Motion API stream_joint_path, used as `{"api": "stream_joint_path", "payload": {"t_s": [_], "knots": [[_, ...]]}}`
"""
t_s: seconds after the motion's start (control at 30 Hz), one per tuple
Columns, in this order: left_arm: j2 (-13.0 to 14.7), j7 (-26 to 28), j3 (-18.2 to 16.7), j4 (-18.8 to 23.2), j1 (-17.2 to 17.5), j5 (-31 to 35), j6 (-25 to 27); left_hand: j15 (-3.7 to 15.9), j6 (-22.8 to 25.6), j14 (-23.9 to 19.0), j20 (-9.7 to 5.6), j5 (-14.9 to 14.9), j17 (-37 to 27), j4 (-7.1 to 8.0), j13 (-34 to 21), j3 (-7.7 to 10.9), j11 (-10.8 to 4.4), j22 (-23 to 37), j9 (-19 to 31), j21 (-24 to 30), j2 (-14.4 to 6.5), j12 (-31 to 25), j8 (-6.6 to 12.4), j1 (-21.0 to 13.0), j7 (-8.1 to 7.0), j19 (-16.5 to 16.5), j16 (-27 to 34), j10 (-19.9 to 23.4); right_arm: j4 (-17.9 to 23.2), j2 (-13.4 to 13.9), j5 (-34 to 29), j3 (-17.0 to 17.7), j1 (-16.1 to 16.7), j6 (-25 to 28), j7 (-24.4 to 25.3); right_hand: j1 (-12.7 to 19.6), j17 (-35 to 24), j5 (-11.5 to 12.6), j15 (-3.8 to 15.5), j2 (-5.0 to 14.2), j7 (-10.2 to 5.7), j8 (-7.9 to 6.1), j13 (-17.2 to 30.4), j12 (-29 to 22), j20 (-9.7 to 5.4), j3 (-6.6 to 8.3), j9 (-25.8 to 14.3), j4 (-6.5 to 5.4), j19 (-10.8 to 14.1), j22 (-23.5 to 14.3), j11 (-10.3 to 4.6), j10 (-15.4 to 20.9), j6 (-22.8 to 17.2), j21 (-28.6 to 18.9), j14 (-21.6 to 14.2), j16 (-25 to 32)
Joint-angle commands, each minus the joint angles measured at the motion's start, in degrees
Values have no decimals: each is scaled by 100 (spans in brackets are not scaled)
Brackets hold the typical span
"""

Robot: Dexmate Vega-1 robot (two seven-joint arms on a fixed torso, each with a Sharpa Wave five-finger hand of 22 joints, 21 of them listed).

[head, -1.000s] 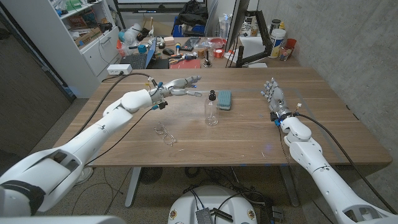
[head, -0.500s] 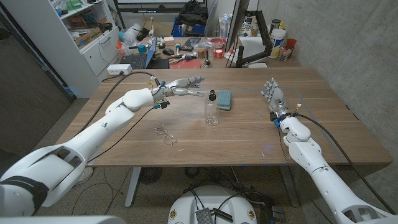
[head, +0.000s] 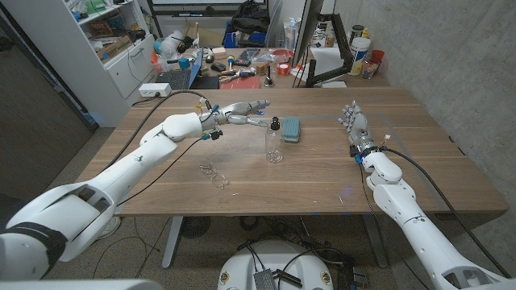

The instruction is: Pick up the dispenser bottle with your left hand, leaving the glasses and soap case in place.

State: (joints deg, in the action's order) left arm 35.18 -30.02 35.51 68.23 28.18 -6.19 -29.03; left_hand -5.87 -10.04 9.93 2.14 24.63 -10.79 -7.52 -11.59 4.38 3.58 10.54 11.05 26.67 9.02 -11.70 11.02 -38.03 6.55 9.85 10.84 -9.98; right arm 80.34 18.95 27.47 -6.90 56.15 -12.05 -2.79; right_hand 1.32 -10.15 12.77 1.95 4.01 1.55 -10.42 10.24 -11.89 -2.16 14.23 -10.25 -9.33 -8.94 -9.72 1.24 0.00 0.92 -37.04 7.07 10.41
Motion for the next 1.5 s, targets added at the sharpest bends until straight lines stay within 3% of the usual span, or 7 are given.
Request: {"api": "stream_joint_path", "payload": {"t_s": [0.03,0.97,1.2,1.5], "knots": [[-6,-194,148,-8,-131,58,-47,-11,-2302,1725,-54,67,-20,-12,-27,-36,5,18,25,-51,-44,-23,-16,-104,79,762,10,-1663,-23,-20,27,14,2,-28,0,-23,-5,32,50,199,36,-53,33,-27,-488,-21,-20,10,35,-31,46,42,-55,18,-33,36],[270,60,369,624,29,464,513,-36,-2313,1785,-11,123,-18,-31,-24,-56,25,21,26,-130,-188,-39,13,-318,106,786,3,-1725,-8,16,127,63,100,-61,-108,-24,-4,38,41,190,53,-49,33,-28,-463,-65,-20,12,74,-33,62,62,-61,87,-44,32],[226,99,415,521,13,492,540,-32,-2315,1793,-16,131,-18,-30,-24,-57,26,22,26,-143,-214,-37,16,-347,118,795,4,-1744,27,30,116,69,133,-57,-89,-23,-3,40,39,191,52,-51,33,-28,-463,-74,-20,12,81,-34,63,67,-70,105,-47,31],[-45,332,419,74,-41,505,241,-30,-2294,1744,10,151,-20,-22,-24,-67,17,25,27,-153,-259,-59,30,-394,121,770,28,-1719,14,41,99,69,108,-52,-82,-14,0,43,32,189,57,-52,33,-29,-454,-87,-20,19,97,-34,75,78,-79,133,-58,31]]}}
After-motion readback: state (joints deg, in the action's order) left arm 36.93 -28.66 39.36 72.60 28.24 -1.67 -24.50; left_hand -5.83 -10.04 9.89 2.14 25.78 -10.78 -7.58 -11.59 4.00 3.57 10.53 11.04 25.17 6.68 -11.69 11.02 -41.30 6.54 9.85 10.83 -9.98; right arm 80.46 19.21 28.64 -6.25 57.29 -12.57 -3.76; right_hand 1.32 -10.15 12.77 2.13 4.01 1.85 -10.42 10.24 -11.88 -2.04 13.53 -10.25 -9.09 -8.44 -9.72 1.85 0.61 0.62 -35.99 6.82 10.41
